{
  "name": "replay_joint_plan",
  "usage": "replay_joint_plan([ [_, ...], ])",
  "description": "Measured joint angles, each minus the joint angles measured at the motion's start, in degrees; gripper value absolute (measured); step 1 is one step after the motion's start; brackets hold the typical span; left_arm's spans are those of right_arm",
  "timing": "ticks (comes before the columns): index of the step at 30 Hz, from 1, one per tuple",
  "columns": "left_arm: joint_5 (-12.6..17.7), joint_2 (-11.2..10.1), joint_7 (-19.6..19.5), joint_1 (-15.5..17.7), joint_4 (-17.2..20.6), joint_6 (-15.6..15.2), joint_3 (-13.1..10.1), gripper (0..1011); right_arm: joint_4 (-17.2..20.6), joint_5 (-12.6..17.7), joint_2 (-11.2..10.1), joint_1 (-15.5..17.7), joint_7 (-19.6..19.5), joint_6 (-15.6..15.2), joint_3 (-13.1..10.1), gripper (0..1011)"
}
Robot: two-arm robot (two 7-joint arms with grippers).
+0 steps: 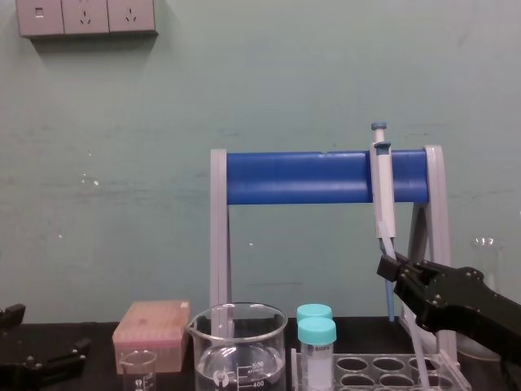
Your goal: Pick up the stirring rod with one hand, then place it down.
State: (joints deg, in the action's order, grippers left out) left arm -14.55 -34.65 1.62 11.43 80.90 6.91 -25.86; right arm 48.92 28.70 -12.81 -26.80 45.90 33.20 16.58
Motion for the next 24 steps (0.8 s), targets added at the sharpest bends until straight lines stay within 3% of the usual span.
replay_joint_plan([
  [8,0.0,0.0,0.0,0.0,0.0,0.0,0.0,1000,0.4,-1.5,-0.4,0.2,-1.3,-0.5,0.4,69],
  [24,0.0,0.0,0.0,0.0,0.0,0.0,0.0,1000,0.4,-1.3,-0.3,0.3,-1.2,-0.5,0.3,73],
])
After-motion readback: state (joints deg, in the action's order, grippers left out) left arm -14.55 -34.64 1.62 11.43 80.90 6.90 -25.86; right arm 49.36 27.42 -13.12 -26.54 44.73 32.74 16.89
